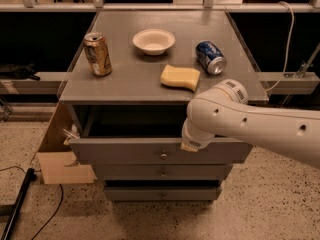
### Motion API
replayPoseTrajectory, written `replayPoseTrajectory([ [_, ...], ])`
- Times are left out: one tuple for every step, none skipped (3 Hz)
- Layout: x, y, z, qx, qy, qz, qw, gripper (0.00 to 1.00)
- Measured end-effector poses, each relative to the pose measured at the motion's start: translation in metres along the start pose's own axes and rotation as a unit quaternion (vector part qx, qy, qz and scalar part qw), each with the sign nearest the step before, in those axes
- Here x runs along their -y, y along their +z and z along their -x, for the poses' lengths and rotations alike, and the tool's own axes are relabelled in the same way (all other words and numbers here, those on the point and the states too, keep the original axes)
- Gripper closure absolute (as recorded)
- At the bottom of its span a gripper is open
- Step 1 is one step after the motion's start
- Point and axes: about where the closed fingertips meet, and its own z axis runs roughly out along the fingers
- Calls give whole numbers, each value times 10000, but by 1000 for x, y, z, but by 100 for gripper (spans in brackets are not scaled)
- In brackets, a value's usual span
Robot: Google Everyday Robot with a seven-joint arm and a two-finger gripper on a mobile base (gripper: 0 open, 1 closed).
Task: Open top drawer
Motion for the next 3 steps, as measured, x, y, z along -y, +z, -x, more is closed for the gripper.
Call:
replayPoseTrajectory([
  [-4, 1, -2, 8, 36, 20, 10000, 100],
  [-17, 1, -9, 35, 154, 86, 9998, 100],
  [-16, -2, -8, 35, 155, 86, 9998, 100],
])
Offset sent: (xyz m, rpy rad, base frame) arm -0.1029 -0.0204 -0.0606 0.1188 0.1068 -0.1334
